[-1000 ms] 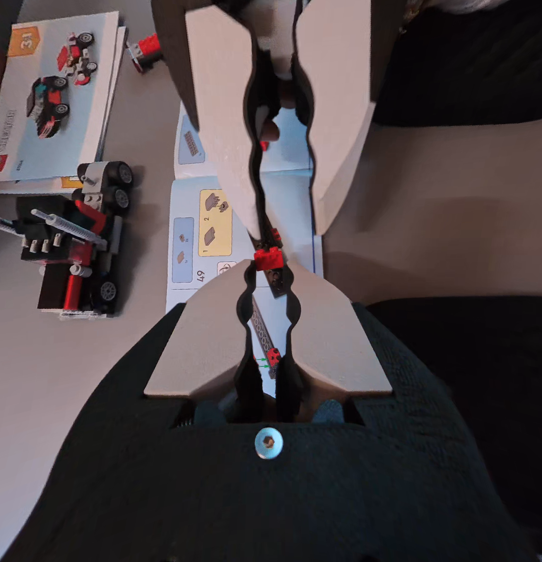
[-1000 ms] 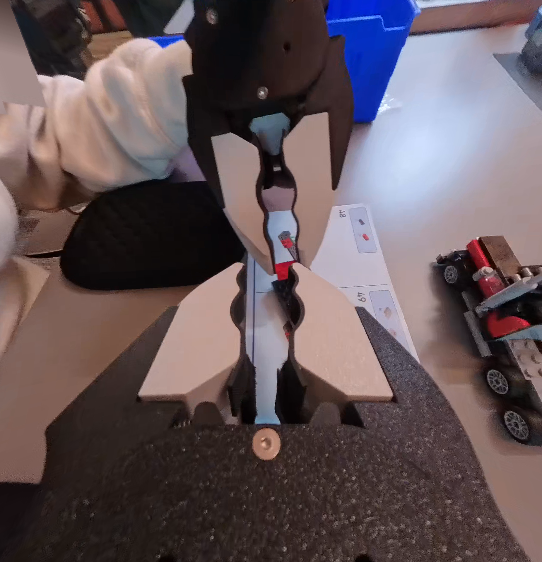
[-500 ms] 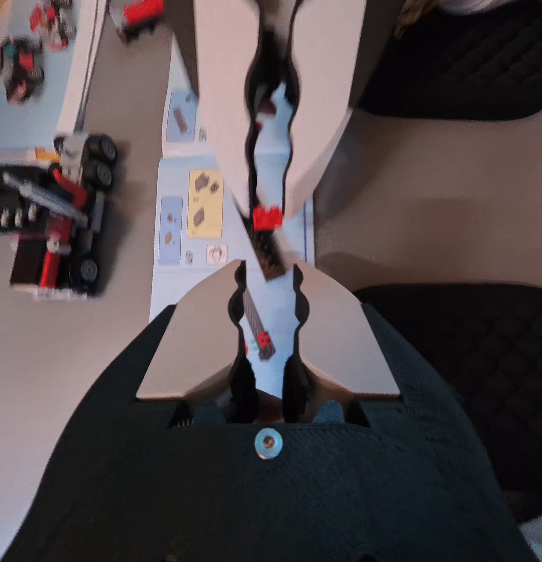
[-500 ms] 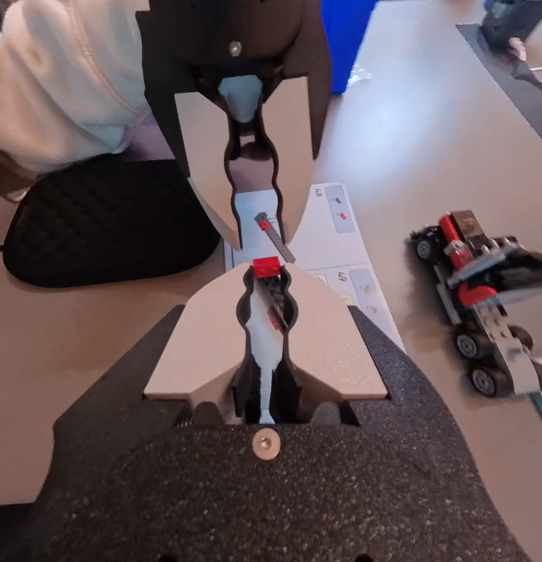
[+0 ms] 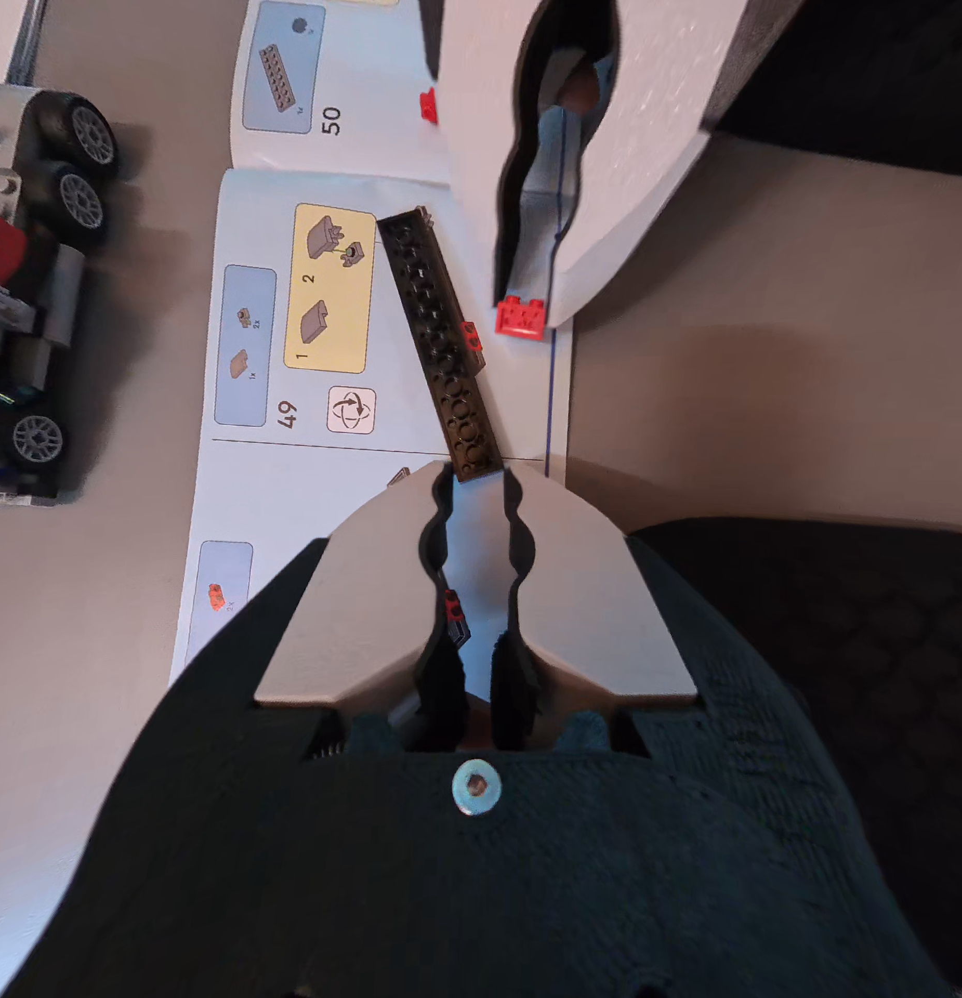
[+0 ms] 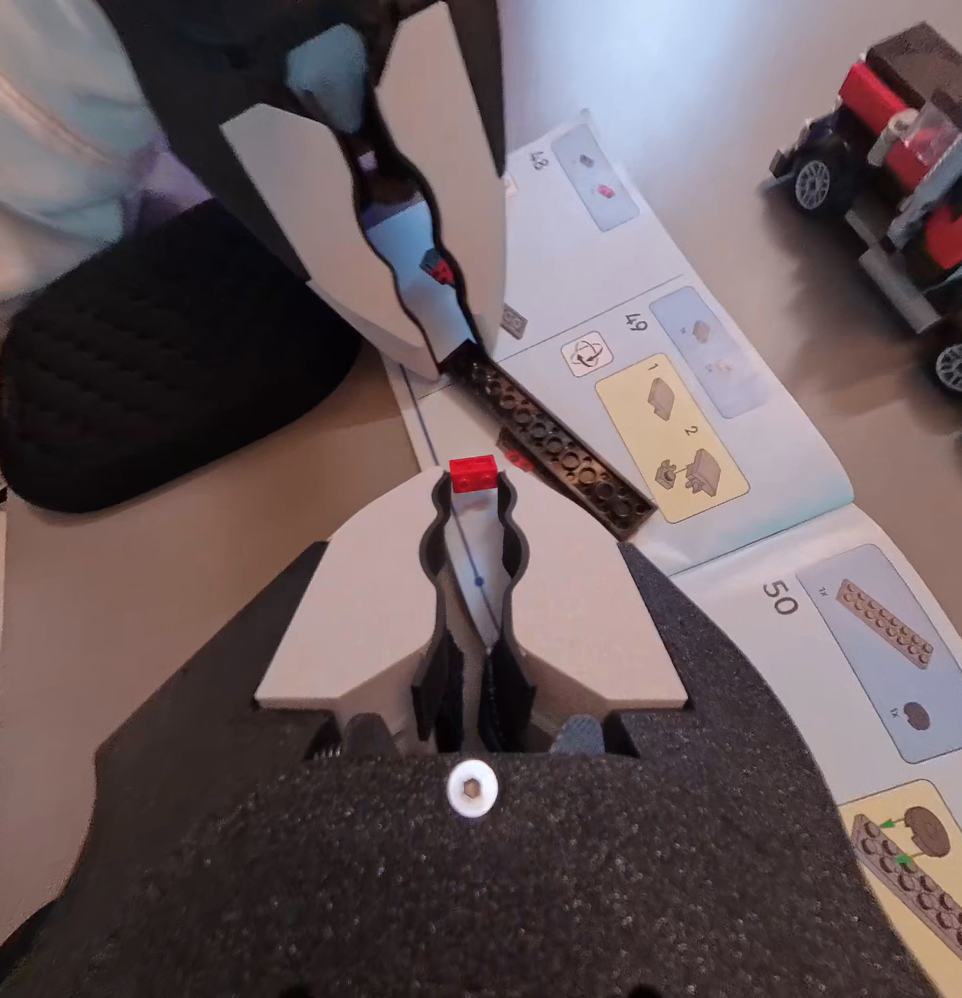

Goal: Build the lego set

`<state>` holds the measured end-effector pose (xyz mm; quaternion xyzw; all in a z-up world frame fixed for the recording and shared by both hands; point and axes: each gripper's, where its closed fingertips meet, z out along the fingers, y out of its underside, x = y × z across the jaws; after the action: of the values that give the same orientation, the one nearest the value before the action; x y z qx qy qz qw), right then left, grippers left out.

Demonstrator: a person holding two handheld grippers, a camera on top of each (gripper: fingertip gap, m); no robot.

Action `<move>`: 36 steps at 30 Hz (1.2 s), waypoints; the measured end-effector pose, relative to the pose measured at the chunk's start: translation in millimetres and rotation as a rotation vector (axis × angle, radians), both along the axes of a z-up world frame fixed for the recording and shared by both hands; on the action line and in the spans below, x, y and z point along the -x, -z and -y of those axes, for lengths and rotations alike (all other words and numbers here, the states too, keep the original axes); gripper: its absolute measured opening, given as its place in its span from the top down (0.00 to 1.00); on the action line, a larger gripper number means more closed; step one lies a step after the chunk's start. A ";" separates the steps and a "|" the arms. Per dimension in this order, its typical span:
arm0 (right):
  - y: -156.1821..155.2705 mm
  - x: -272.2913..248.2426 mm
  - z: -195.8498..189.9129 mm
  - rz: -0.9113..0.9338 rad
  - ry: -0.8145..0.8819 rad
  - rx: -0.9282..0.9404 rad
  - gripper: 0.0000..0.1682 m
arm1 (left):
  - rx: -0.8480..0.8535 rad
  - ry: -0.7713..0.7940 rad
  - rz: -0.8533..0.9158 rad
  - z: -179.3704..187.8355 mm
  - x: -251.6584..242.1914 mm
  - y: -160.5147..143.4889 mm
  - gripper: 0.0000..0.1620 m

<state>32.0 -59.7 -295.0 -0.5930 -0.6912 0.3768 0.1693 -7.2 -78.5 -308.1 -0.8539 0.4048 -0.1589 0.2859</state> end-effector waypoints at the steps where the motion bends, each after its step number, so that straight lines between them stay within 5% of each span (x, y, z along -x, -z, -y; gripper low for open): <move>1: 2.2 1.9 -3.7 0.014 0.013 -0.008 0.90 | 0.002 -0.006 -0.001 0.1 -0.7 -0.1 0.89; 10: 6.3 9.1 -23.7 0.034 0.068 -0.057 0.90 | 0.033 -0.205 0.093 -5.6 -9.2 -2.0 0.89; 11: 5.8 9.0 -25.7 0.030 0.073 -0.064 0.90 | 0.036 -0.206 0.096 -5.6 -13.0 -2.2 0.97; 15: -1.6 0.8 -30.8 0.012 0.119 -0.055 0.90 | 0.062 -0.174 0.081 -1.1 -15.6 -7.1 0.83; 25: -31.4 8.0 -18.7 -0.206 0.271 0.018 0.90 | -0.423 -0.426 0.395 -20.9 95.4 -133.6 0.85; 36: -21.2 10.1 -14.7 -0.151 0.278 -0.026 0.90 | -0.368 -0.404 0.499 -27.6 77.5 -97.6 0.87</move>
<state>21.9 -45.0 -273.8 -0.6505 -0.5928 0.3842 0.2789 -84.7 -50.9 -210.5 -0.7859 0.1677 -0.2272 0.5501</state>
